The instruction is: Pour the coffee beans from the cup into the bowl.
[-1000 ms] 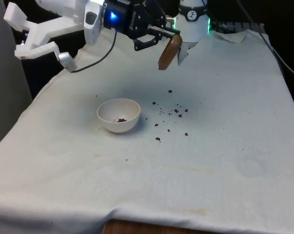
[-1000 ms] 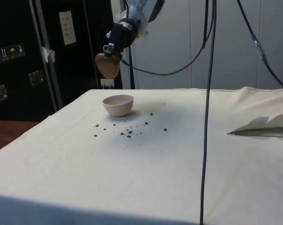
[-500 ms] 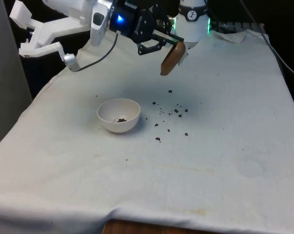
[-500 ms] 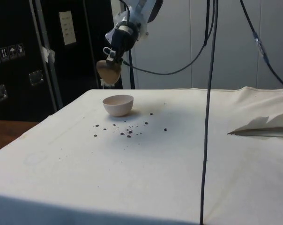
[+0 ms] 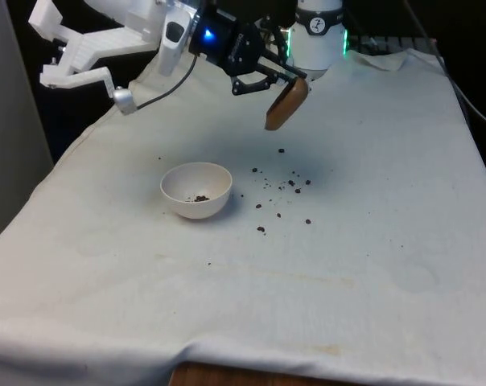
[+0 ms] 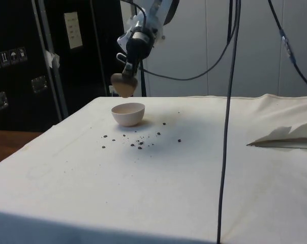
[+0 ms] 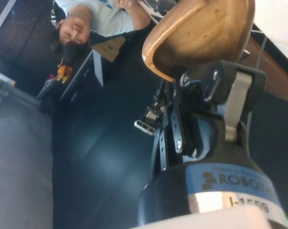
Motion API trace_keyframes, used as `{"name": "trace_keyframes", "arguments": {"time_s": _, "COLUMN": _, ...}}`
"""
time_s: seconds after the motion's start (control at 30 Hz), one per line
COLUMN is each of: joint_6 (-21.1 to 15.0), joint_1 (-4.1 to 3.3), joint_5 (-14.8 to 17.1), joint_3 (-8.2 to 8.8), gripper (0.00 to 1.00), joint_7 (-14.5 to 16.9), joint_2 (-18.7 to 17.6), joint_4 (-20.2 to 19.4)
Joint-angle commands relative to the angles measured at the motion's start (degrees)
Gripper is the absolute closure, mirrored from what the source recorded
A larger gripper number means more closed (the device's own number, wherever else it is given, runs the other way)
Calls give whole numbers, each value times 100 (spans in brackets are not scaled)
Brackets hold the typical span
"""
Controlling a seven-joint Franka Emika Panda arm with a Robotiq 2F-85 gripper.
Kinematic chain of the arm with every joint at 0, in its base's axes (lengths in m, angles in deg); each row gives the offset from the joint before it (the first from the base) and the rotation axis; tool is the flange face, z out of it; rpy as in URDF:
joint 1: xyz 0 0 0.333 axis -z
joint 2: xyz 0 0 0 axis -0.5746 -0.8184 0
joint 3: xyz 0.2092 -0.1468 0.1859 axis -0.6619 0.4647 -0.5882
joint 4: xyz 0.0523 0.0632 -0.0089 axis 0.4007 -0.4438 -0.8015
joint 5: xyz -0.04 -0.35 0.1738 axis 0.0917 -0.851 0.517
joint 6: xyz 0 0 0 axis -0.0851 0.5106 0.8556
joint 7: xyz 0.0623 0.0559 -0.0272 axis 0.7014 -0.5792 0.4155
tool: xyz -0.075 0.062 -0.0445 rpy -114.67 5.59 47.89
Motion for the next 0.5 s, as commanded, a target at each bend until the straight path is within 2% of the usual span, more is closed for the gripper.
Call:
{"name": "trace_keyframes", "arguments": {"time_s": 0.0, "joint_6": -212, "joint_1": -97, "joint_5": -63, "joint_3": 40, "gripper": 100, "joint_7": 46, "joint_2": 97, "joint_4": -132}}
{"name": "trace_keyframes", "arguments": {"time_s": 0.03, "joint_6": -304, "joint_1": -97, "joint_5": -132, "joint_3": 0, "gripper": 100, "joint_7": 97, "joint_2": 143, "joint_4": -189}}
{"name": "trace_keyframes", "arguments": {"time_s": 0.07, "joint_6": -143, "joint_1": 0, "joint_5": -109, "joint_3": -57, "gripper": 100, "joint_7": 80, "joint_2": 74, "joint_4": -92}}
{"name": "trace_keyframes", "arguments": {"time_s": 0.1, "joint_6": -344, "joint_1": -92, "joint_5": -166, "joint_3": -23, "gripper": 100, "joint_7": 115, "joint_2": 172, "joint_4": -218}}
{"name": "trace_keyframes", "arguments": {"time_s": 0.37, "joint_6": -762, "joint_1": -92, "joint_5": -435, "joint_3": -183, "gripper": 100, "joint_7": 309, "joint_2": 390, "joint_4": -498}}
{"name": "trace_keyframes", "arguments": {"time_s": 0.4, "joint_6": -613, "joint_1": 0, "joint_5": -413, "joint_3": -241, "gripper": 100, "joint_7": 304, "joint_2": 332, "joint_4": -424}}
{"name": "trace_keyframes", "arguments": {"time_s": 0.43, "joint_6": -808, "joint_1": -92, "joint_5": -464, "joint_3": -201, "gripper": 100, "joint_7": 332, "joint_2": 413, "joint_4": -533}}
{"name": "trace_keyframes", "arguments": {"time_s": 0.47, "joint_6": -854, "joint_1": -86, "joint_5": -498, "joint_3": -223, "gripper": 100, "joint_7": 350, "joint_2": 435, "joint_4": -561}}
